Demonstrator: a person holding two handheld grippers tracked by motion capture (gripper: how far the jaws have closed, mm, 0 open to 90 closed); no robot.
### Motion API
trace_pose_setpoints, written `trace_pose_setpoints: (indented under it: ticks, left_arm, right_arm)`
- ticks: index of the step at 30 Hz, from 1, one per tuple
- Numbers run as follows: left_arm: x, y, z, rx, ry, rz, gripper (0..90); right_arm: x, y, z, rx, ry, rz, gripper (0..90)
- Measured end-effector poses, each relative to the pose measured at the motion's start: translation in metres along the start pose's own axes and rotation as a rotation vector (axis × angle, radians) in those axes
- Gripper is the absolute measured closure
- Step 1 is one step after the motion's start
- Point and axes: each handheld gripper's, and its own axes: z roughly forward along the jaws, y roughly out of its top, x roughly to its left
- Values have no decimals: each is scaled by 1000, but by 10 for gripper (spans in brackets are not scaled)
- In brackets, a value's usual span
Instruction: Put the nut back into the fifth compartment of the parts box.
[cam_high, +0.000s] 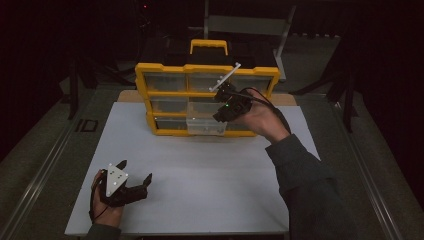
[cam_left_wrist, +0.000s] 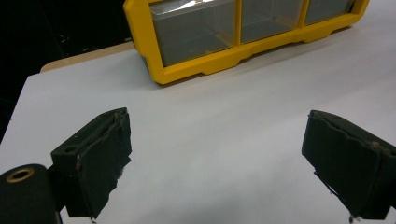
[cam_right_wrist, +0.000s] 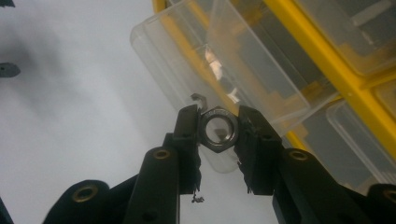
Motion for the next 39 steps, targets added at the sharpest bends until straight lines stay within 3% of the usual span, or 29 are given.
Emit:
trace_pose_setpoints:
  ticks: [19,30,31,32,35,39]
  left_arm:
    - [0,0,0,0,0,-1,76]
    - [0,0,0,2,1,-2,76]
    - [0,0,0,2,1,-2,76]
    - [0,0,0,1,1,-2,76]
    - [0,0,0,1,0,-1,76]
    - [0,0,0,2,0,0,76]
  right_arm:
    - [-17,11,2,20,-41,42,702]
    - [-18,15,10,34,-38,51,698]
    - [-17,15,11,28,-29,51,592]
    - [-17,15,11,28,-29,51,592]
    - [-15,15,12,30,-22,39,421]
    - [-13,14,11,21,-31,41,338]
